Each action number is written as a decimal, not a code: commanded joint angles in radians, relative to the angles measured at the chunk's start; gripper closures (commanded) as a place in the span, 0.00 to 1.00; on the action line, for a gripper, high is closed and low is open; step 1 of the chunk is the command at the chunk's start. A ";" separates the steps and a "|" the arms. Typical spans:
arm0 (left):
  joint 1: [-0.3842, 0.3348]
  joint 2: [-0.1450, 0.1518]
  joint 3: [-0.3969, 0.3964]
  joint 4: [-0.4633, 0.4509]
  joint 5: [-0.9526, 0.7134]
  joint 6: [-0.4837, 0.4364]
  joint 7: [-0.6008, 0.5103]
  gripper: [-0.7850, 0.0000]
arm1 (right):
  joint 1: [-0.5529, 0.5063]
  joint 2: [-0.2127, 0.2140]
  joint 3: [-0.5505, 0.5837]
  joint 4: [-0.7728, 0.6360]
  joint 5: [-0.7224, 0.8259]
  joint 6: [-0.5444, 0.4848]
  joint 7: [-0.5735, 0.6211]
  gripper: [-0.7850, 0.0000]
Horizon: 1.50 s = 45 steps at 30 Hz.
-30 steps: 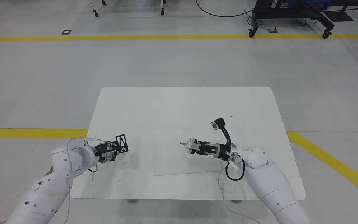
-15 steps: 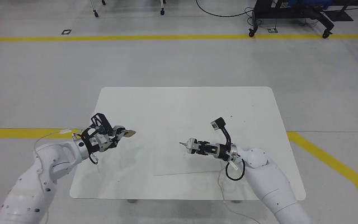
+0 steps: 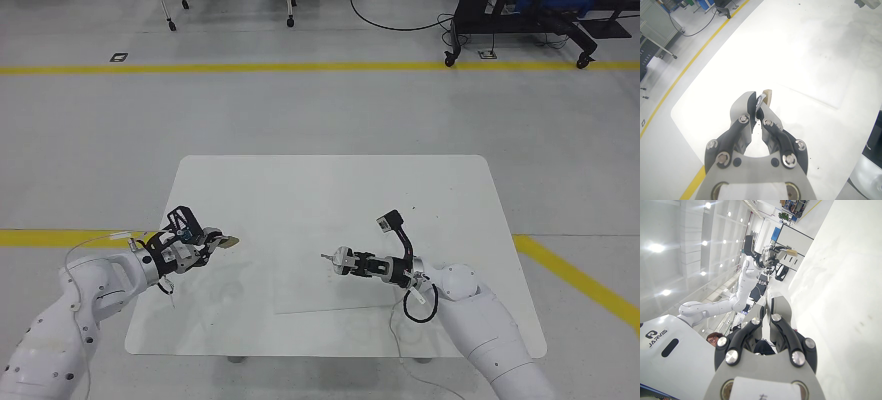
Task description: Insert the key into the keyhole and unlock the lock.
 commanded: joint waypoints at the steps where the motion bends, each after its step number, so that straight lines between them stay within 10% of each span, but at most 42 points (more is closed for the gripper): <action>1: 0.000 0.000 0.000 0.000 0.000 0.000 0.000 1.00 | 0.000 0.000 0.000 0.000 0.000 0.000 0.000 1.00; 23: -0.009 -0.002 -0.004 0.003 -0.053 -0.009 -0.004 1.00 | 0.000 0.000 0.000 0.000 0.000 0.000 0.000 1.00; 30: -0.113 -0.034 0.150 0.119 -0.602 -0.129 -0.294 1.00 | -0.031 -0.008 0.016 -0.017 0.243 -0.014 0.063 1.00; 36: -0.291 -0.073 0.359 0.220 -1.420 0.075 -0.860 1.00 | -0.063 -0.008 0.054 -0.086 0.439 0.016 0.093 1.00; 45: -0.265 -0.078 0.357 0.200 -1.552 0.101 -0.834 1.00 | -0.068 -0.008 0.060 -0.096 0.473 0.029 0.106 1.00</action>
